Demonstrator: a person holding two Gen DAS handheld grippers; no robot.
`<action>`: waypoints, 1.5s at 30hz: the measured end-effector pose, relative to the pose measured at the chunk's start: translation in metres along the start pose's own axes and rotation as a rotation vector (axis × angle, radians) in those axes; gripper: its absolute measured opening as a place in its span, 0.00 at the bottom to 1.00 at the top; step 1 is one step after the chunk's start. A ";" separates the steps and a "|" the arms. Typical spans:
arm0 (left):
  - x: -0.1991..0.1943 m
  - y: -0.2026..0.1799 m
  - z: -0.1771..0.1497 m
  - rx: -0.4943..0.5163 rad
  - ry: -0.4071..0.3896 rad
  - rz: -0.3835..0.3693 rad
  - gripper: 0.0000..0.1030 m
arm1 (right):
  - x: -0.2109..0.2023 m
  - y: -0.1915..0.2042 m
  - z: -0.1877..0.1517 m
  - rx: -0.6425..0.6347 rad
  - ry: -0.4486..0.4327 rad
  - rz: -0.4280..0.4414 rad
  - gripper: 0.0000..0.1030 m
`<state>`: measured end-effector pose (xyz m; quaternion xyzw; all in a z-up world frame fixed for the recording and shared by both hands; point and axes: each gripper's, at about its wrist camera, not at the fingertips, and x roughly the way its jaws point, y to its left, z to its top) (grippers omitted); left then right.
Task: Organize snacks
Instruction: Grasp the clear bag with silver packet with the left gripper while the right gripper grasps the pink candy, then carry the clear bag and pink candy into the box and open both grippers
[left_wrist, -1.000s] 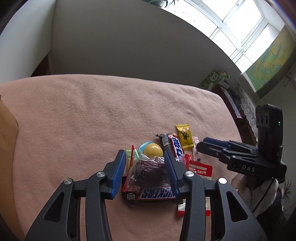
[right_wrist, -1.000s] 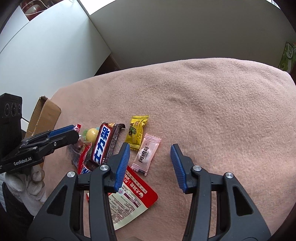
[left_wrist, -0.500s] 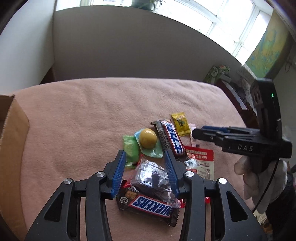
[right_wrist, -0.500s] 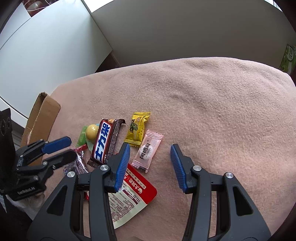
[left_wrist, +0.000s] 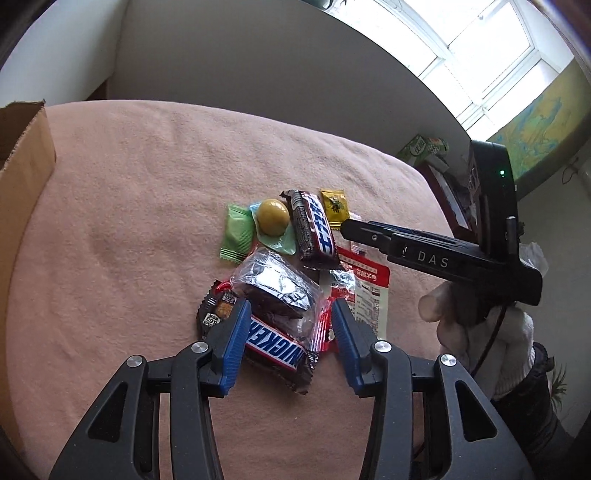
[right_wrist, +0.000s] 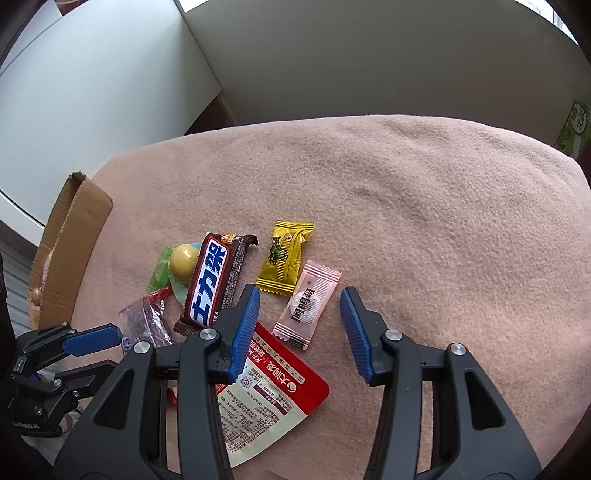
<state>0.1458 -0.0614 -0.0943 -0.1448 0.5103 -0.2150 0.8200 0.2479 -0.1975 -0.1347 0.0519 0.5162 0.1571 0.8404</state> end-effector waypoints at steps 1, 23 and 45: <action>0.004 -0.001 0.002 -0.001 0.002 0.004 0.43 | 0.001 0.002 0.000 -0.010 0.004 -0.012 0.47; 0.043 -0.007 0.025 0.035 -0.040 0.215 0.58 | -0.007 -0.004 -0.014 -0.065 -0.005 -0.117 0.32; 0.002 0.015 0.011 -0.004 -0.154 0.180 0.42 | -0.030 0.000 -0.036 -0.024 -0.053 -0.064 0.22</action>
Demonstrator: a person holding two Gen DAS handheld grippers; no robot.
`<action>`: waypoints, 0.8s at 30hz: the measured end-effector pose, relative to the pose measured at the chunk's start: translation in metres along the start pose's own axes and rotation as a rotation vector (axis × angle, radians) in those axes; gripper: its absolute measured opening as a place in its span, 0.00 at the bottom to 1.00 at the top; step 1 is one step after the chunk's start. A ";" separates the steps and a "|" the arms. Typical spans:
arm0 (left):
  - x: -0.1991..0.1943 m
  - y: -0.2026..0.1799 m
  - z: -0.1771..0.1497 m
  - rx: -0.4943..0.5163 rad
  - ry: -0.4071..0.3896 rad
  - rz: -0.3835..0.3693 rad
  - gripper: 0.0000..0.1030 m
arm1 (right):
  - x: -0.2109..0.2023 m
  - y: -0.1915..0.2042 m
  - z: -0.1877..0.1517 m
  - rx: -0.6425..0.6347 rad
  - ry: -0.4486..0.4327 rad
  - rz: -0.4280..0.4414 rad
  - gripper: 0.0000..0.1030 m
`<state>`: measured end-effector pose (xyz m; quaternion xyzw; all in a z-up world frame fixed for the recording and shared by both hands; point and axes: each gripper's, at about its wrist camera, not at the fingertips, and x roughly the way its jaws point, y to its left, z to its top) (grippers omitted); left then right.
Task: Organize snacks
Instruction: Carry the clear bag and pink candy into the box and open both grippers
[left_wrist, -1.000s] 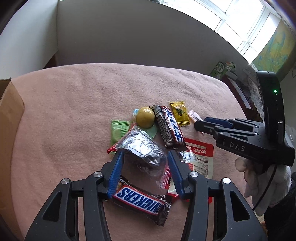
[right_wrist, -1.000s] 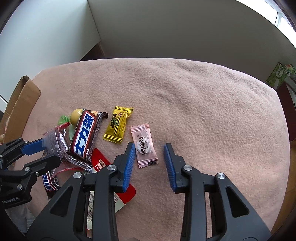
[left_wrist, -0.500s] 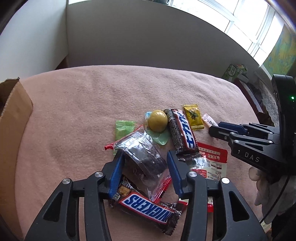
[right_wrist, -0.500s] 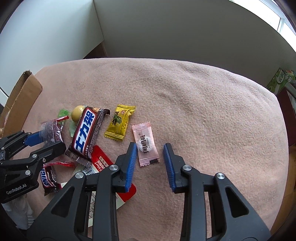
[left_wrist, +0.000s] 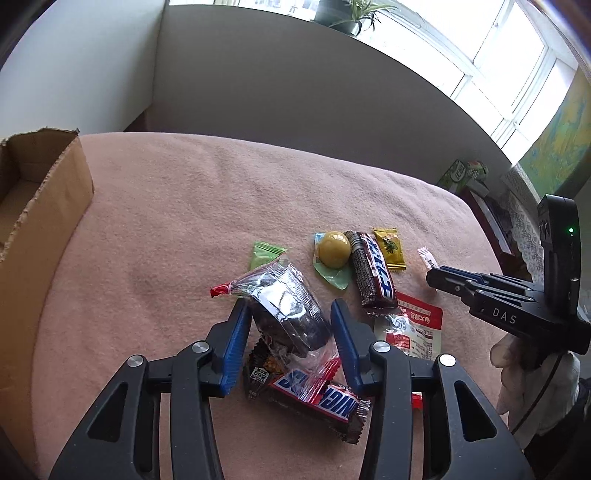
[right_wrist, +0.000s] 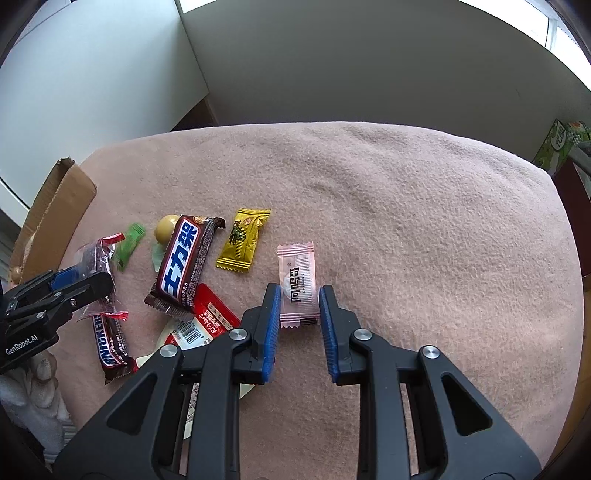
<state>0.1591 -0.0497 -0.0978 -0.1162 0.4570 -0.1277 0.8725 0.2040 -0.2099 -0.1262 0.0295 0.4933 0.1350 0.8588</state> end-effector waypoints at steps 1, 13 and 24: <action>-0.003 0.001 -0.001 -0.003 -0.007 -0.002 0.42 | -0.004 -0.002 0.002 -0.001 -0.006 0.005 0.22; -0.056 0.023 0.002 -0.024 -0.123 0.035 0.42 | -0.045 0.042 0.030 -0.066 -0.105 0.090 0.22; -0.112 0.088 0.002 -0.140 -0.249 0.126 0.42 | -0.049 0.135 0.061 -0.178 -0.162 0.207 0.22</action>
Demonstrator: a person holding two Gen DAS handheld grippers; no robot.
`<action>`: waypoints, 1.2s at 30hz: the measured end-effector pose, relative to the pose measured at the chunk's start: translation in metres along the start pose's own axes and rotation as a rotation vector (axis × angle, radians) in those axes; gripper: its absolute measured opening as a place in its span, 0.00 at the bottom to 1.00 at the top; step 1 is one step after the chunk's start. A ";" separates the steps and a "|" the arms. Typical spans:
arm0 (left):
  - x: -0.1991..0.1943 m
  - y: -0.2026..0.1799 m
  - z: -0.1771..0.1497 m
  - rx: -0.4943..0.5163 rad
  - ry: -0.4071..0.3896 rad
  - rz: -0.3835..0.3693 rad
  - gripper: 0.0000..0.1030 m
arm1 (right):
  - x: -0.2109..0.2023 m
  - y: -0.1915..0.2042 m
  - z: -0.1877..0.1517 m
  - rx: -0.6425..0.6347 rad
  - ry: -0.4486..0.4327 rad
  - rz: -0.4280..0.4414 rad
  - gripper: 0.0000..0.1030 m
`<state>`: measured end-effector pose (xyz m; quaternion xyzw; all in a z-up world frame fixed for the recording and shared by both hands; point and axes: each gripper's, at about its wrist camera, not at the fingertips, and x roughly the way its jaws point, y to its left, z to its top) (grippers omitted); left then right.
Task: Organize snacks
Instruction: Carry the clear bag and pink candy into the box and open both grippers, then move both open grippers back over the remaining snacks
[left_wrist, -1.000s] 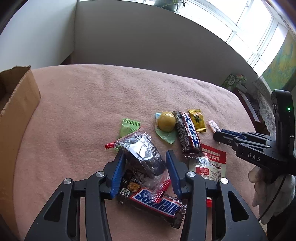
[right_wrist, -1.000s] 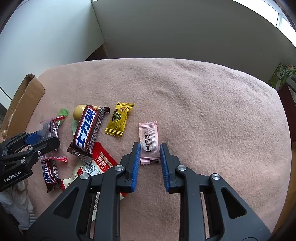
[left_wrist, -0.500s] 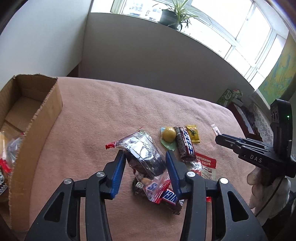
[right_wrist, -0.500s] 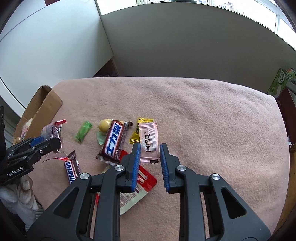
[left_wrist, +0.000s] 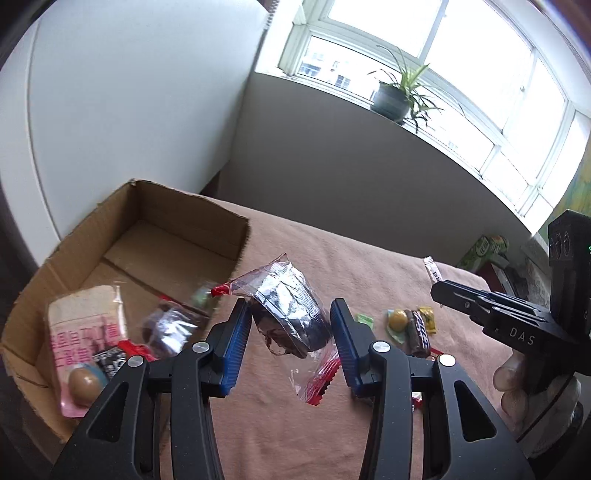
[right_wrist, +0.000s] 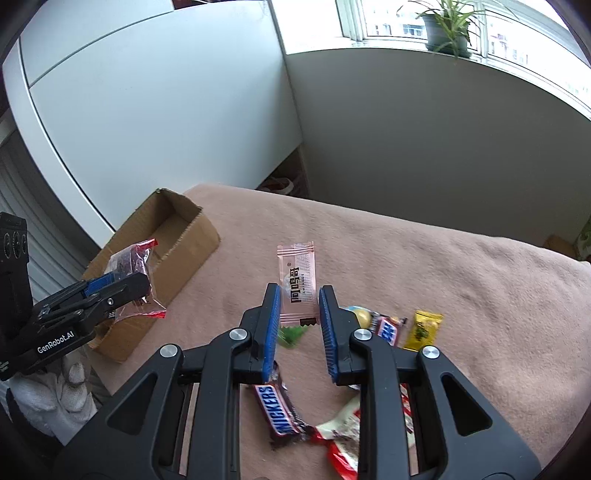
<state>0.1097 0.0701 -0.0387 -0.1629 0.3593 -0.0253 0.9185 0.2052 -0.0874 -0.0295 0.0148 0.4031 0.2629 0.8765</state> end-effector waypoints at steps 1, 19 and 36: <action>-0.003 0.005 0.001 -0.016 -0.009 0.009 0.42 | 0.004 0.009 0.005 -0.011 0.000 0.011 0.22; -0.037 0.098 -0.001 -0.172 -0.047 0.137 0.35 | 0.087 0.134 0.032 -0.129 0.094 0.195 0.22; -0.048 0.099 -0.003 -0.196 -0.060 0.103 0.38 | 0.072 0.121 0.031 -0.110 0.058 0.163 0.71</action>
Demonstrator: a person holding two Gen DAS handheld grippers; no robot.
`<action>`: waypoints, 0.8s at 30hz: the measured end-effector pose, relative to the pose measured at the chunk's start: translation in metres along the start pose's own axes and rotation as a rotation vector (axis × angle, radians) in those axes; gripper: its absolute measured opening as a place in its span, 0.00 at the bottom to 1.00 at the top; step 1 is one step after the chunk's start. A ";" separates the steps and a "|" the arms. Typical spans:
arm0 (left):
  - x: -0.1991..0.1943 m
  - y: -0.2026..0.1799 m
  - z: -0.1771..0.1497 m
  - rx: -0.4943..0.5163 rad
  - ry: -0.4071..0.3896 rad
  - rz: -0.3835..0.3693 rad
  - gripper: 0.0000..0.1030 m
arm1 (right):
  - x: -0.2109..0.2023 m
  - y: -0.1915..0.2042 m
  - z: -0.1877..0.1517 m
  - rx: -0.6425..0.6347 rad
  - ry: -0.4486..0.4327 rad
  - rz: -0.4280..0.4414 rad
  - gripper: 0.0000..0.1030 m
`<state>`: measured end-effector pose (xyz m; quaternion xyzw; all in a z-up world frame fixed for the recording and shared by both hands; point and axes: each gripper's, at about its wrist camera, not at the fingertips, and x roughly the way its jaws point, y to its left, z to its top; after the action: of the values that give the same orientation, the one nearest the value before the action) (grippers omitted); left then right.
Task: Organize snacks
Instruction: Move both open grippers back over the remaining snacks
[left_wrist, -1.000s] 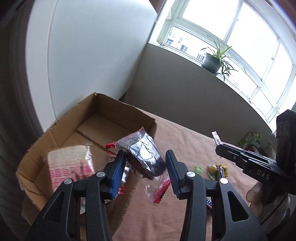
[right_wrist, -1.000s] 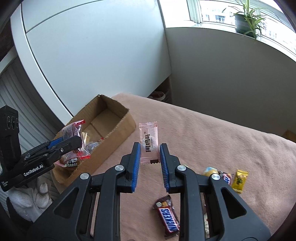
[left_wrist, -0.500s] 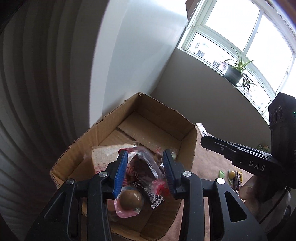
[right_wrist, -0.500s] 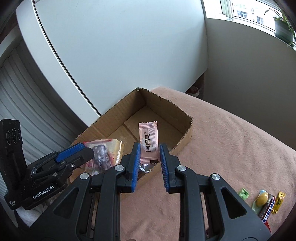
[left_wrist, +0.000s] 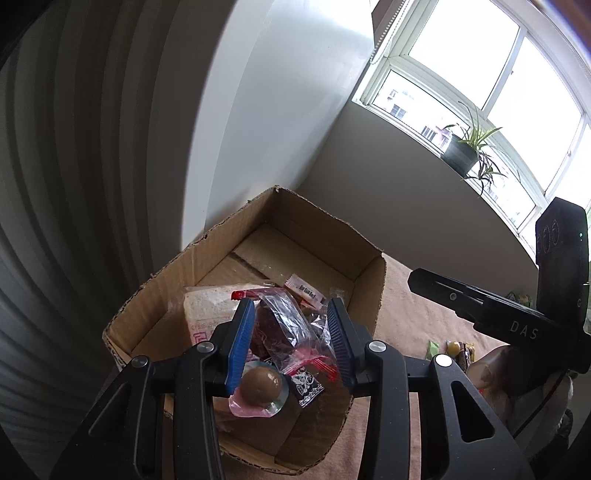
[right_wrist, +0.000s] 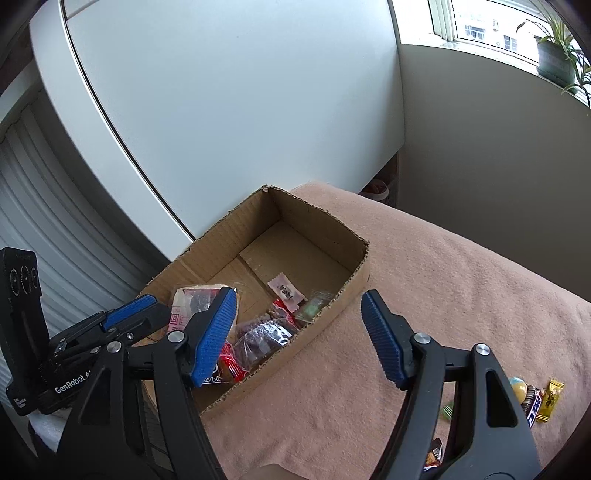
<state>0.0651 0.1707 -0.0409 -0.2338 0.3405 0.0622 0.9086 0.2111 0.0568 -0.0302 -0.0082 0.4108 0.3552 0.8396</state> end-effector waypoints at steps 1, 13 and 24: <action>-0.003 0.001 -0.002 0.001 0.001 -0.008 0.38 | -0.003 -0.003 -0.002 0.000 -0.001 -0.004 0.71; 0.000 -0.058 -0.025 0.100 0.053 -0.146 0.49 | -0.060 -0.070 -0.043 0.049 -0.013 -0.113 0.71; 0.024 -0.115 -0.077 0.172 0.225 -0.282 0.49 | -0.096 -0.157 -0.101 0.202 0.026 -0.205 0.71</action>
<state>0.0693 0.0321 -0.0628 -0.2061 0.4077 -0.1215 0.8812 0.1978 -0.1484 -0.0736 0.0296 0.4524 0.2246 0.8625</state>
